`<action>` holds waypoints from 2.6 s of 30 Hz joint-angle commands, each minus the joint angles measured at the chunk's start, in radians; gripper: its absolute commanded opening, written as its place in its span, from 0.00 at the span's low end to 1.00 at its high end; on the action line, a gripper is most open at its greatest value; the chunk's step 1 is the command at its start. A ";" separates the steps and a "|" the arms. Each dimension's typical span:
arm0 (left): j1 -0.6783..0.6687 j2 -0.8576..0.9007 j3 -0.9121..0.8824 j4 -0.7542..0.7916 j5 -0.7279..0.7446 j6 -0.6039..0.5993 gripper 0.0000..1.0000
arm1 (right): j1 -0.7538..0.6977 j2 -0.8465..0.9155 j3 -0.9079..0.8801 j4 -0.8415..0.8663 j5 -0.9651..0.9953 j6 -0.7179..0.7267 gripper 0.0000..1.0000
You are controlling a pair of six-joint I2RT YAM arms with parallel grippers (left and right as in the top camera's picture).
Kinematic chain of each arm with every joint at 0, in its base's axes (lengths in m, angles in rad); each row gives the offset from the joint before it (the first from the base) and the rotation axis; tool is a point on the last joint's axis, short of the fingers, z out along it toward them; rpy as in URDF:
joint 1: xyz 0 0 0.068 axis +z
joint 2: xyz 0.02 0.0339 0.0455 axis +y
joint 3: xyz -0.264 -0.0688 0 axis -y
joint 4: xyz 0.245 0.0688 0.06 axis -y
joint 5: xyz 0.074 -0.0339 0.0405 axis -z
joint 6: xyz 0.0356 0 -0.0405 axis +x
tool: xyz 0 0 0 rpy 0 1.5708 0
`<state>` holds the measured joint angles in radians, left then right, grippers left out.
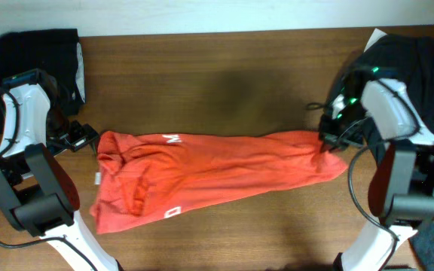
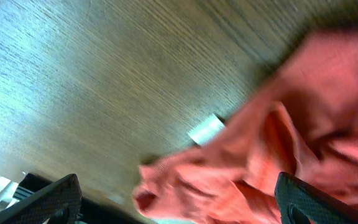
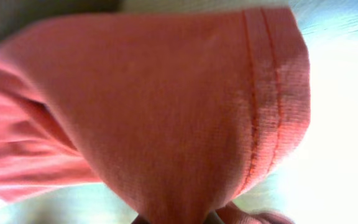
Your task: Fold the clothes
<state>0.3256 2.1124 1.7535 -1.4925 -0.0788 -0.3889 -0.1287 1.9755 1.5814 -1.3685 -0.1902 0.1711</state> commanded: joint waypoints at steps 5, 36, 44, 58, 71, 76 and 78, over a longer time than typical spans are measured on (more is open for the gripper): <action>-0.002 -0.001 0.009 -0.001 0.004 -0.003 0.99 | 0.204 -0.072 0.078 -0.003 -0.114 -0.013 0.04; -0.002 -0.001 0.009 -0.008 0.004 -0.003 0.99 | 0.527 -0.036 -0.289 0.669 -0.336 0.177 0.56; -0.002 -0.001 0.009 -0.006 0.004 -0.003 0.99 | 0.597 -0.035 -0.289 0.836 -0.293 0.232 0.04; -0.002 -0.001 0.009 0.014 0.021 -0.003 0.99 | 0.536 -0.104 -0.134 0.548 -0.296 0.098 0.25; -0.002 -0.001 0.009 0.006 0.038 -0.003 0.99 | 0.792 0.012 -0.269 0.605 -0.178 0.154 0.11; -0.002 -0.001 0.009 0.008 0.038 -0.003 0.99 | 0.789 0.011 -0.249 0.555 -0.122 0.159 0.04; -0.002 -0.001 0.009 0.007 0.039 -0.003 0.99 | 0.789 0.011 -0.185 0.500 -0.042 0.159 0.04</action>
<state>0.3256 2.1136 1.7535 -1.4811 -0.0525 -0.3889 0.6544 1.9812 1.3231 -0.8345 -0.3229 0.3187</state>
